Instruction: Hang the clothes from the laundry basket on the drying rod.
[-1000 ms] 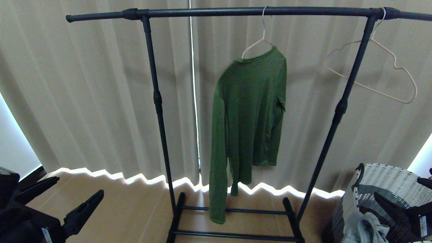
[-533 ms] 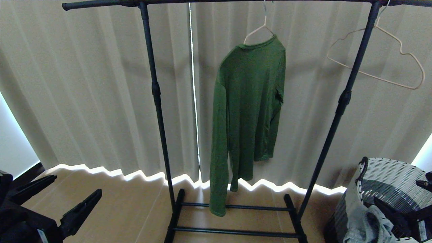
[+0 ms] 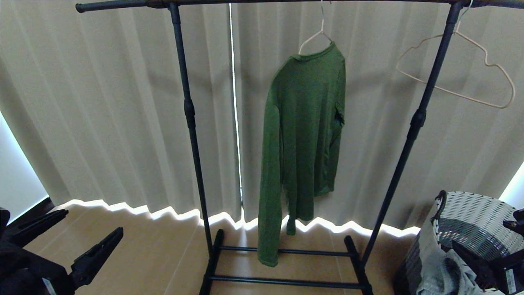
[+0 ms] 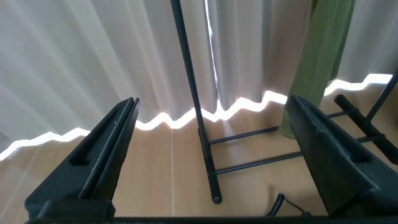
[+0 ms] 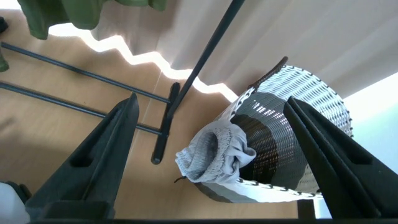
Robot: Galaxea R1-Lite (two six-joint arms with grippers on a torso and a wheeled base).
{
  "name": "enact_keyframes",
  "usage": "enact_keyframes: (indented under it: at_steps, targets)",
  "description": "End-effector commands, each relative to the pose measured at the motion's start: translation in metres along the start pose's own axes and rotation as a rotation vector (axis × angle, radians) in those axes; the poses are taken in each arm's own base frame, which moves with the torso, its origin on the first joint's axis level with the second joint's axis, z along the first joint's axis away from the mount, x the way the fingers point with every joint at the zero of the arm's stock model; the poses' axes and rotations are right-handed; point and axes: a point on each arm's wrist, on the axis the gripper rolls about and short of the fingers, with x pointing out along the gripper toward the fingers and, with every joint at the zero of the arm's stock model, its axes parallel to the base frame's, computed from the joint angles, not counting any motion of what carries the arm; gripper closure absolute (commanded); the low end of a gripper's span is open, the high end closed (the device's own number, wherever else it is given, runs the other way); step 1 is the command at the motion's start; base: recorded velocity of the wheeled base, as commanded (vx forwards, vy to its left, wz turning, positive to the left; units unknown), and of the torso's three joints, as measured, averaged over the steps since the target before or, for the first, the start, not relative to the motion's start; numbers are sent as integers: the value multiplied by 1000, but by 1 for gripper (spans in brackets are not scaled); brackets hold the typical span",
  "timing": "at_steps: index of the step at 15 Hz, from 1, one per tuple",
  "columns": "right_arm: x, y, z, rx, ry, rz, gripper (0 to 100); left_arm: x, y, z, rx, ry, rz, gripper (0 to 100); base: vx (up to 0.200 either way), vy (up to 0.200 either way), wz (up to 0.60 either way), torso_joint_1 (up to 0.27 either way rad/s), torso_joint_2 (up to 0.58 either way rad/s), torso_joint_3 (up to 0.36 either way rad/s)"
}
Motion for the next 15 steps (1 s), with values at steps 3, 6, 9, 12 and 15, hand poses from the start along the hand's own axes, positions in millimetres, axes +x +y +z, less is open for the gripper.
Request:
enact_keyframes:
  at_steps: [3, 6, 9, 12, 15]
  targets:
    - [1, 0, 0, 0, 4, 1, 0, 0, -2, 0, 2, -4, -15, 0, 0, 0, 0, 0, 0, 0]
    - [0, 0, 0, 0, 1, 0, 0, -1, -2, 1, 3, -8, -21, 0, 0, 0, 0, 0, 0, 0]
    - [0, 0, -2, 0, 5, 1, 0, 0, -3, 0, 6, 0, -23, 0, 0, -200, 0, 1, 2, -1]
    - [0, 0, -1, -2, 2, -2, 0, -1, -3, -1, 5, -3, -22, 0, 0, -200, 0, 7, 1, 4]
    - [0, 0, -1, -2, 2, -2, 0, -1, -3, -1, 7, -1, -26, 0, 0, -200, 0, 2, 1, 4]
